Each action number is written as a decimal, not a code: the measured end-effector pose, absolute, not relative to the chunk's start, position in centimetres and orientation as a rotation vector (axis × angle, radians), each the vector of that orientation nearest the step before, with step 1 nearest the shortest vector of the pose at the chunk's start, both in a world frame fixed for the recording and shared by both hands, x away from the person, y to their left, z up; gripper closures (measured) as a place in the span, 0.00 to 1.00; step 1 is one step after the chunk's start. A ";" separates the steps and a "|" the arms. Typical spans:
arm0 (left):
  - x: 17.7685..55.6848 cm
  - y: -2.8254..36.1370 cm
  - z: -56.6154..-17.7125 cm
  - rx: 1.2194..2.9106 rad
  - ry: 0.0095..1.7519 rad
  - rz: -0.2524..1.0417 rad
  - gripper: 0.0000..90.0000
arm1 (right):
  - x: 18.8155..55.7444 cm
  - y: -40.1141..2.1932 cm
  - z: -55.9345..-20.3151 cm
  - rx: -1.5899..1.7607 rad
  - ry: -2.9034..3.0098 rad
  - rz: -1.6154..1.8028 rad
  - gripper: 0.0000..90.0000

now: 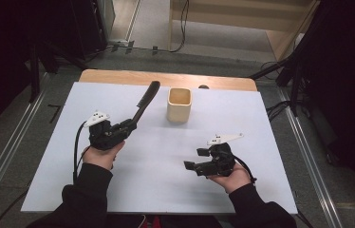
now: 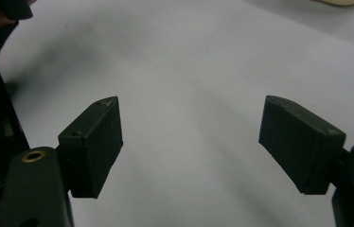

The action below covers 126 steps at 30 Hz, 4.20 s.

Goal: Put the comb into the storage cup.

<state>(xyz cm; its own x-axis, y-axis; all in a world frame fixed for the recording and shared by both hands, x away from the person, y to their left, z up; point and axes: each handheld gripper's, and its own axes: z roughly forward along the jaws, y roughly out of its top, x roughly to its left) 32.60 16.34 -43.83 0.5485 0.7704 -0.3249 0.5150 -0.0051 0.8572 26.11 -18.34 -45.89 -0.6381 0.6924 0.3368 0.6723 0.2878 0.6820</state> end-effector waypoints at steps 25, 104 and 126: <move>32.7 11.7 -45.1 1.573 1.107 0.389 0.81 | 27.5 -14.8 -43.4 1.384 2.382 1.328 0.24; 29.7 10.9 -48.4 1.373 1.086 0.495 0.81 | 36.5 -5.6 -41.2 1.652 2.175 1.466 0.39; 29.6 11.2 -48.7 1.358 1.088 0.494 0.81 | 37.6 -4.8 -41.6 1.864 2.141 1.399 0.73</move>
